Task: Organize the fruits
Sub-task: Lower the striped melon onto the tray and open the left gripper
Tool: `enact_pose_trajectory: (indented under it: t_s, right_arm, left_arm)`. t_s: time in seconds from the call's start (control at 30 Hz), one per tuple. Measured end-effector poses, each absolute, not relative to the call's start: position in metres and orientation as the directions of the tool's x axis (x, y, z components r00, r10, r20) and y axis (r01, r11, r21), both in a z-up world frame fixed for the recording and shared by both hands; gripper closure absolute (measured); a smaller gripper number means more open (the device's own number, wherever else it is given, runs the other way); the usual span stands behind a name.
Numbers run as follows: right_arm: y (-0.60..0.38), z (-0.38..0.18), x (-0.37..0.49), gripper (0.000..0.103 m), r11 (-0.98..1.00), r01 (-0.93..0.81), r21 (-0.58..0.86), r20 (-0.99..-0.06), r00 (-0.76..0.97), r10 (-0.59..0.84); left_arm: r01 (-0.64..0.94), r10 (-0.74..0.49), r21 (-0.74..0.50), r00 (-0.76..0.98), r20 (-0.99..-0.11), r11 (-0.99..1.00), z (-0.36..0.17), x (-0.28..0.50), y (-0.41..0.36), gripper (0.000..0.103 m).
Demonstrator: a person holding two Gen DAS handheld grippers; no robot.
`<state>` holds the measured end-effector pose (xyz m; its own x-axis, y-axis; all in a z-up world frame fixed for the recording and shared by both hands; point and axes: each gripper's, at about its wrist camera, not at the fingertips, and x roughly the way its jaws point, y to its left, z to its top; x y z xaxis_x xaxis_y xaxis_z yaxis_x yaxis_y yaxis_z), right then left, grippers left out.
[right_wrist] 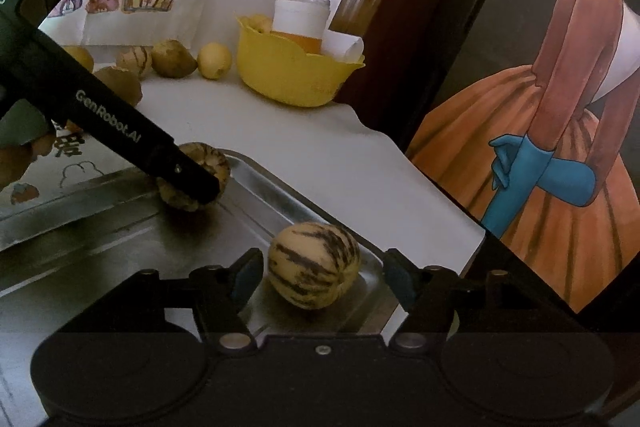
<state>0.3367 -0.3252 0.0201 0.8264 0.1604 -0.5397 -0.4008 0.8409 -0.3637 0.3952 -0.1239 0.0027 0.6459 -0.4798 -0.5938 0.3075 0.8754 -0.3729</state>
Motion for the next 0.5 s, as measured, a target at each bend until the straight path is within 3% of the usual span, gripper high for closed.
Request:
enact_pose_trajectory:
  t_s: [0.33, 0.4, 0.5]
  right_arm:
    - [-0.329, 0.046, 0.298, 0.015, 0.865, -0.380, -0.326, -0.495, 0.849, 0.186]
    - [-0.329, 0.051, 0.288, 0.008, 0.871, -0.378, -0.314, -0.485, 0.853, 0.195]
    - [-0.328, 0.057, 0.271, 0.006, 0.881, -0.376, -0.288, -0.471, 0.856, 0.212]
  left_arm:
    - [0.295, -0.459, -0.366, 0.712, -0.532, 0.883, 0.043, 0.351, -0.108, 0.017]
    - [0.282, -0.442, -0.359, 0.731, -0.521, 0.890, 0.050, 0.339, -0.103, 0.007]
    - [0.265, -0.418, -0.348, 0.754, -0.507, 0.900, 0.058, 0.320, -0.095, 0.002]
